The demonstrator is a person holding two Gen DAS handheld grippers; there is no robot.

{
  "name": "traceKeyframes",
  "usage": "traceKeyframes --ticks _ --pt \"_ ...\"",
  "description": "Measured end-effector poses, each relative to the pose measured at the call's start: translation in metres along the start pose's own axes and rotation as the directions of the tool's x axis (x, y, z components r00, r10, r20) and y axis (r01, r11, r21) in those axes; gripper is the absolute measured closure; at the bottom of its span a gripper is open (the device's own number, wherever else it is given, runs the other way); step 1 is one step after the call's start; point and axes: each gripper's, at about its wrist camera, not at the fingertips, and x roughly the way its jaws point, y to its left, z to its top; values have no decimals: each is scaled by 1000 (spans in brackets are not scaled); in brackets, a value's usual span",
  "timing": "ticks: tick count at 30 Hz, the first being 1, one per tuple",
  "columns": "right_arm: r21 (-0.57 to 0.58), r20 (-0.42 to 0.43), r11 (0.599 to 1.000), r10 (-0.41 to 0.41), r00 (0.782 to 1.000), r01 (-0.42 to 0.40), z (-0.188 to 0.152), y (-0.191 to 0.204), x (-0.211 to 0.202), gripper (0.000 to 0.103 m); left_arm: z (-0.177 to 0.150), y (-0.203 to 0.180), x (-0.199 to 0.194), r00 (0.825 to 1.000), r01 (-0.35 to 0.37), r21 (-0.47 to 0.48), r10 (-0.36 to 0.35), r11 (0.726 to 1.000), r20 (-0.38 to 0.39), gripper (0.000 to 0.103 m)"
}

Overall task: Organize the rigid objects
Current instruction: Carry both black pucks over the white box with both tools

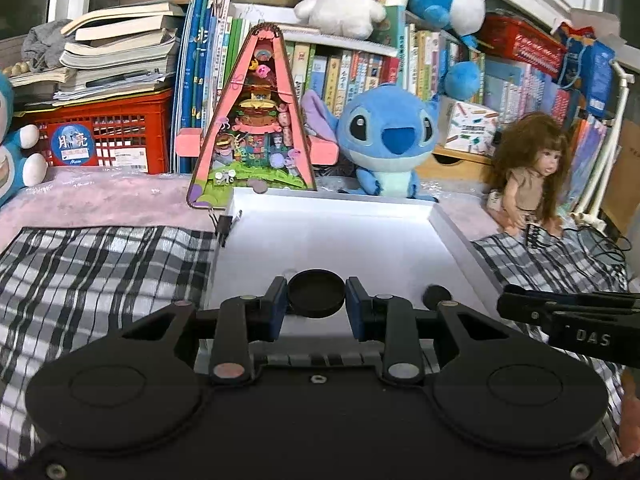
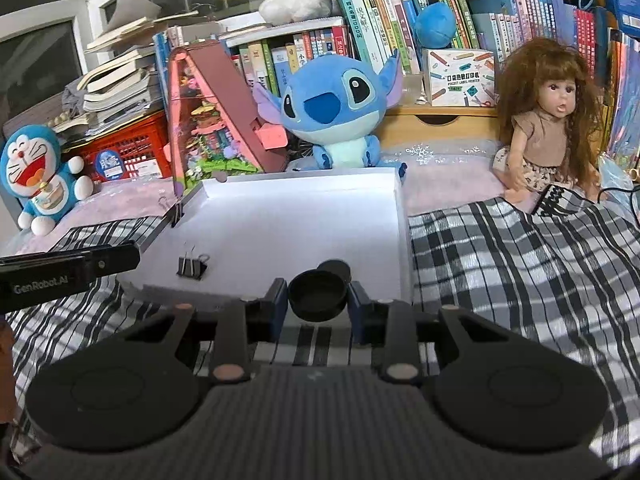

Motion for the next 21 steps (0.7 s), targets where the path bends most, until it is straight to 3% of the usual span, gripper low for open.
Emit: traceKeyframes --ticks 9,13,15,21 --pt "31 -114 999 11 993 -8 43 -8 52 66 41 14 70 989 -44 -23 40 999 -143 74" --pt "58 -154 998 18 988 -9 55 -12 80 66 44 13 92 987 -53 -23 49 998 -154 74" --pt "58 -168 998 12 986 -2 58 -13 91 66 44 12 98 993 1 -9 -2 1000 -119 74" --pt "62 -206 998 -14 978 27 58 -14 114 66 40 7 124 986 -26 22 29 999 -162 74"
